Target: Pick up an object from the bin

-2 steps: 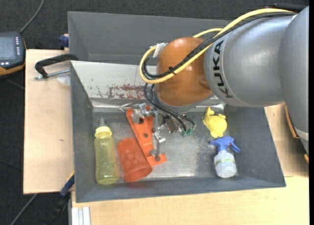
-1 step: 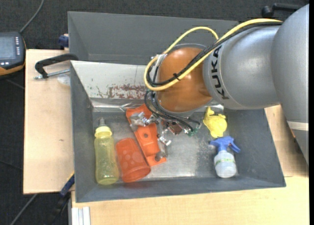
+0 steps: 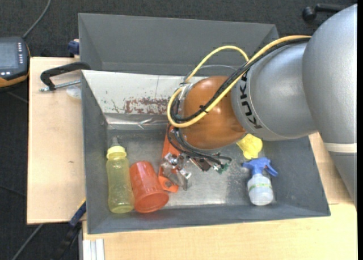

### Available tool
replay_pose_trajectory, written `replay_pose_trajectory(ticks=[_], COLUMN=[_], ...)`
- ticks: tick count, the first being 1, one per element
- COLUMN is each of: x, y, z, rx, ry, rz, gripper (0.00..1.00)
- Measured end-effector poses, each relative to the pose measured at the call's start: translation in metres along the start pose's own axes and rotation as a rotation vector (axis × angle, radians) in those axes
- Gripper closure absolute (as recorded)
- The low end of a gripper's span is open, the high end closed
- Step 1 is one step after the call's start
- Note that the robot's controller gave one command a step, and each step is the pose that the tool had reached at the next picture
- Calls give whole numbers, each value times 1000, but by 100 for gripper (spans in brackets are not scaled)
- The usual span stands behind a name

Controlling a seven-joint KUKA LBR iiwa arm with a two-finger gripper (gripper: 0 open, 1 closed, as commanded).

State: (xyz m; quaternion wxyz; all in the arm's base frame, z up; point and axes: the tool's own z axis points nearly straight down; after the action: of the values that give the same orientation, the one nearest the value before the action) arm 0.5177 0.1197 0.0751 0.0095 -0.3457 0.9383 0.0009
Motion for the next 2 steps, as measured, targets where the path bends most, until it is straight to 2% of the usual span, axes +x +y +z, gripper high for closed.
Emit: replay_pose_trajectory(ticks=[1,2], x=[0,0], y=[0,0], z=[1,1], rx=[0,0], ry=[0,-1], rz=[1,1], gripper=[0,100])
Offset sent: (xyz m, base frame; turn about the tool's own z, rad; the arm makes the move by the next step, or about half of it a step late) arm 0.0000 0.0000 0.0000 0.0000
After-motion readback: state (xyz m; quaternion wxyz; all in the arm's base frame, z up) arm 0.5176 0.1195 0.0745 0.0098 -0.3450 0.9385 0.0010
